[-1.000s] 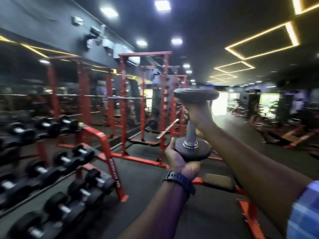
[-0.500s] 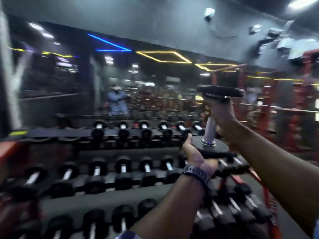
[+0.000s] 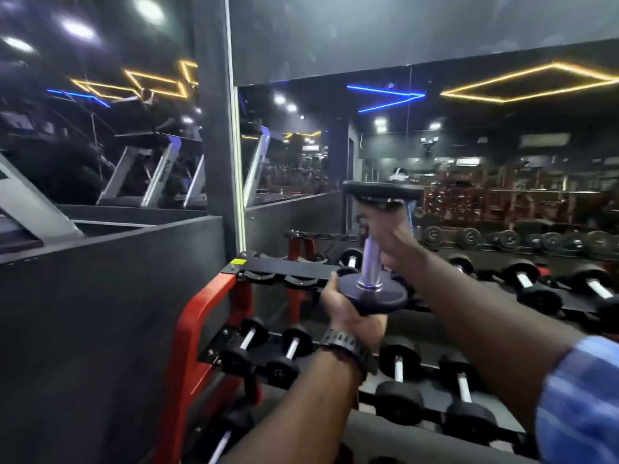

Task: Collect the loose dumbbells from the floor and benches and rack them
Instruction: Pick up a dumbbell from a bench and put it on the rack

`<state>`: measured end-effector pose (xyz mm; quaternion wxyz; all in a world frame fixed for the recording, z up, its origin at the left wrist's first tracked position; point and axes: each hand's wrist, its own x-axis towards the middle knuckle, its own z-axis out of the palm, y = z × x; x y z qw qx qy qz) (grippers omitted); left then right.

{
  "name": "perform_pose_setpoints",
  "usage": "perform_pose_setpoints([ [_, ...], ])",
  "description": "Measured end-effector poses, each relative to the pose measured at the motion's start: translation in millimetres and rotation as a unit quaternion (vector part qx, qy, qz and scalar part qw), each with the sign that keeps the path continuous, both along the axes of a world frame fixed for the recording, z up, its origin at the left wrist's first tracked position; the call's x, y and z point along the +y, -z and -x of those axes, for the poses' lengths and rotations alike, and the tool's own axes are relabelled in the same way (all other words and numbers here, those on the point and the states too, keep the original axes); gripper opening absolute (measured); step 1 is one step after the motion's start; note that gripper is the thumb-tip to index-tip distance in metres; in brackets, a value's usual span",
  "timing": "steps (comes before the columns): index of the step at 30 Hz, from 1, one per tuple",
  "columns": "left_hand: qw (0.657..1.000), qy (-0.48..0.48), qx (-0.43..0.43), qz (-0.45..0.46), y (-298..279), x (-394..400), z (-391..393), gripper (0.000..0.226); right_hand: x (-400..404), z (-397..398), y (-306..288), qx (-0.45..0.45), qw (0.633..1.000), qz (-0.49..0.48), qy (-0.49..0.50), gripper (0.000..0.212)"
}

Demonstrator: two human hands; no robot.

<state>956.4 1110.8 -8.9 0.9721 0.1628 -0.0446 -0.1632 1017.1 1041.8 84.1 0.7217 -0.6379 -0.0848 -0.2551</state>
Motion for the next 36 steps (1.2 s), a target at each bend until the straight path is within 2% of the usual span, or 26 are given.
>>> perform_pose_setpoints([
  [6, 0.998, -0.056, -0.013, 0.000, 24, 28, -112, 0.072, 42, -107, 18, 0.002, 0.998, -0.001, -0.065, 0.017],
  [12, 0.997, -0.009, 0.073, -0.021, 34, 68, -228, 0.073, 70, -212, 33, 0.032, 0.996, -0.025, -0.076, 0.019],
  [20, 0.986, -0.062, 0.151, -0.040, 46, 82, -373, 0.054, 83, -369, 54, 0.076, 0.993, -0.025, -0.084, 0.027],
  [25, 0.979, -0.085, 0.171, -0.077, 70, 81, -475, 0.027, 78, -490, 91, 0.128, 0.987, -0.012, -0.097, 0.035],
  [28, 0.963, -0.087, 0.218, -0.132, 84, 81, -538, 0.012, 74, -565, 116, 0.175, 0.978, -0.009, -0.115, 0.024],
  [31, 0.947, -0.083, 0.247, -0.186, 101, 83, -598, 0.011, 68, -635, 139, 0.247, 0.959, -0.009, -0.136, 0.013],
  [34, 0.936, -0.064, 0.251, -0.237, 112, 83, -647, 0.016, 60, -699, 166, 0.305, 0.940, -0.009, -0.149, 0.029],
  [36, 0.932, -0.037, 0.250, -0.259, 121, 85, -679, 0.017, 54, -737, 189, 0.332, 0.936, 0.002, -0.121, 0.030],
])
